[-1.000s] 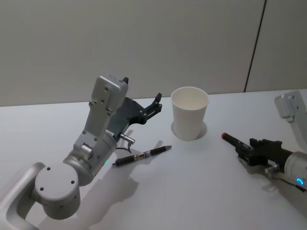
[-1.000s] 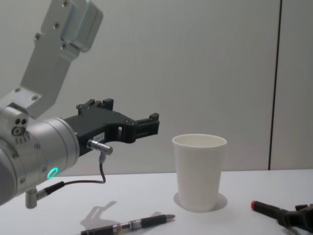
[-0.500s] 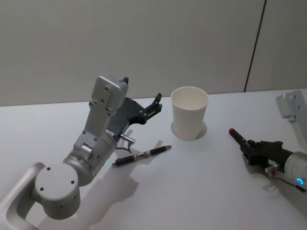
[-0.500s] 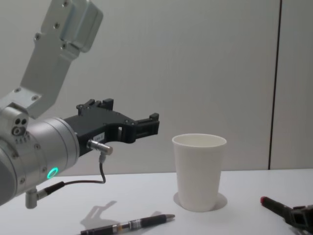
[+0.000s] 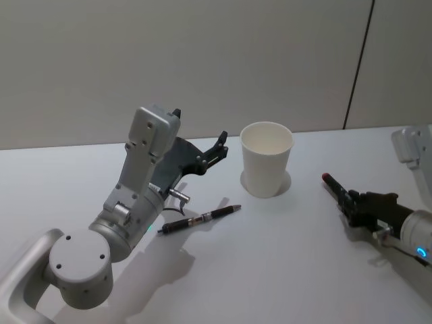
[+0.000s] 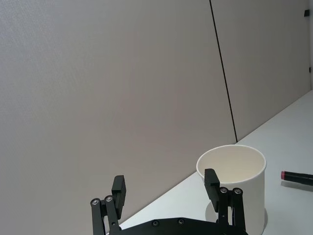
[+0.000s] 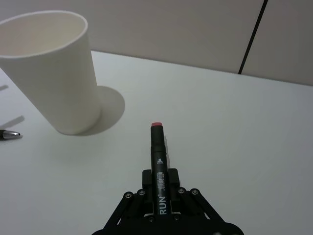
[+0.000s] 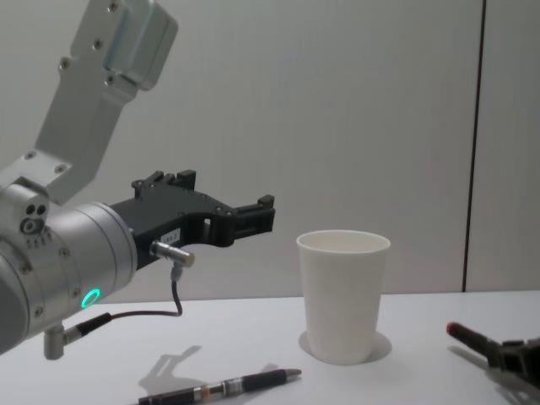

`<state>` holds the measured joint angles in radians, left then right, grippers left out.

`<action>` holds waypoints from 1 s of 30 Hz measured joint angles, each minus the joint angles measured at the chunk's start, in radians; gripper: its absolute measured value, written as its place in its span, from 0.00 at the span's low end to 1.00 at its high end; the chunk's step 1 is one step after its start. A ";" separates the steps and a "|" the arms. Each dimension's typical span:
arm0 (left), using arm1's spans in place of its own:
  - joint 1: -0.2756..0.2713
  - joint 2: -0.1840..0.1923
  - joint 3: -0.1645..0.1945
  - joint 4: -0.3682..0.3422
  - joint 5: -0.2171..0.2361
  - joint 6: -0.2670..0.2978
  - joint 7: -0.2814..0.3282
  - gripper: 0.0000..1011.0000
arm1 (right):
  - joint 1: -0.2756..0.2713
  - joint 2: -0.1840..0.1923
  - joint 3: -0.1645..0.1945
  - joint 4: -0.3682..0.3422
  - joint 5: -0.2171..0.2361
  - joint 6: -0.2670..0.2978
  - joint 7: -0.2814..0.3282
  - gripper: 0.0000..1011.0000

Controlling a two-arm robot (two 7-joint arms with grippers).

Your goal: Place the pen into the pen holder.

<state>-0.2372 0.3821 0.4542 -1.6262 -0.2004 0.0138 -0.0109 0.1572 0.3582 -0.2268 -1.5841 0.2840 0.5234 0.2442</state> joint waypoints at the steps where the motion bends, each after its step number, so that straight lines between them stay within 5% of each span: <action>1: 0.000 0.000 0.000 0.000 0.000 0.000 0.000 0.99 | 0.000 0.000 0.001 0.001 0.001 -0.014 -0.001 0.18; 30: 0.000 0.000 0.000 0.000 0.000 0.000 0.000 0.99 | 0.040 -0.022 0.021 0.002 0.040 -0.361 -0.001 0.18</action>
<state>-0.2371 0.3821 0.4542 -1.6262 -0.2004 0.0138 -0.0109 0.1968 0.3361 -0.2058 -1.5820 0.3245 0.1627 0.2428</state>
